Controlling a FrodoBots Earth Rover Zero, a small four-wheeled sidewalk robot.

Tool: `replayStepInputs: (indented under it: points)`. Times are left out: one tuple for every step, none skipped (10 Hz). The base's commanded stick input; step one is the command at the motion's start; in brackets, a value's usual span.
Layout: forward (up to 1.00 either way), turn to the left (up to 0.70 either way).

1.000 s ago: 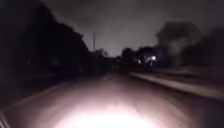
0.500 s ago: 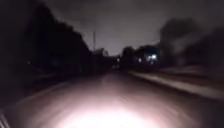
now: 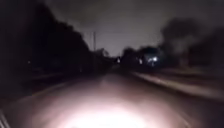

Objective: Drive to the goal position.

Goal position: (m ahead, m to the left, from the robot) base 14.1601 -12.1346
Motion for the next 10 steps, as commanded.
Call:
replayStepInputs:
  points:
    - [0.70, 0.00]
    - [0.70, 0.00]
    - [0.70, 0.00]
    - [0.70, 0.00]
    - [0.70, 0.00]
    - [0.70, 0.00]
    - [0.70, 0.00]
    - [0.70, 0.00]
    - [0.70, 0.00]
    - [0.70, 0.00]
